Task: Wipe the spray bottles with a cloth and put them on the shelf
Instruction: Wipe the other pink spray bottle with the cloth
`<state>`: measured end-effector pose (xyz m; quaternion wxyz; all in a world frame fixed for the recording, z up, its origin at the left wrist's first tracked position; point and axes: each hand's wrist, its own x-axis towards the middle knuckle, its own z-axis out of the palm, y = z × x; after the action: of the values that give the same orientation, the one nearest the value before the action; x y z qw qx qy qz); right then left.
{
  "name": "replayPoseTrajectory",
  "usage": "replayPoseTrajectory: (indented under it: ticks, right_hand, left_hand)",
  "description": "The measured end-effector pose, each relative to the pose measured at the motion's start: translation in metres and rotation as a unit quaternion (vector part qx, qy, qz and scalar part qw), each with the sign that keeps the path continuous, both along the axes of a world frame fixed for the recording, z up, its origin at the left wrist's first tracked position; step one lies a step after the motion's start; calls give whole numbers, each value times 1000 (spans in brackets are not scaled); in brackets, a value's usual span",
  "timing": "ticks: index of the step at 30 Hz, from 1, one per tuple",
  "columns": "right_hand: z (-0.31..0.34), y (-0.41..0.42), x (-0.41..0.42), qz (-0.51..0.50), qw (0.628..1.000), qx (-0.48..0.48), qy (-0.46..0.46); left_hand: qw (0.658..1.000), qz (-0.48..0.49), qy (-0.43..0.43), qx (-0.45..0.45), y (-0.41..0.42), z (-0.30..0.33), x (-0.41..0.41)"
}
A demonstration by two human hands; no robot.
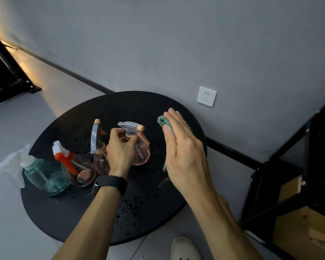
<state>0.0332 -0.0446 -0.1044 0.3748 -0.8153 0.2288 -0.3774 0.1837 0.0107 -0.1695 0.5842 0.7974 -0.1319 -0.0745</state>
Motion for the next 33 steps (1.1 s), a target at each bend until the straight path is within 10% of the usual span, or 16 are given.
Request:
replayPoseTrajectory:
  ticks: [25,29,33]
  right_hand:
    - [-4,14,8,23,999,-34,25]
    - [-7,34,12,56,995,-68,43]
    - [-19,59,17,73,986,-142,41]
  left_hand:
    - [997,-4,-51,62,26,19,-11]
    - [988,-67,104,-88,56,51,-45]
    - [911,-218,269,-222,80,73,-65]
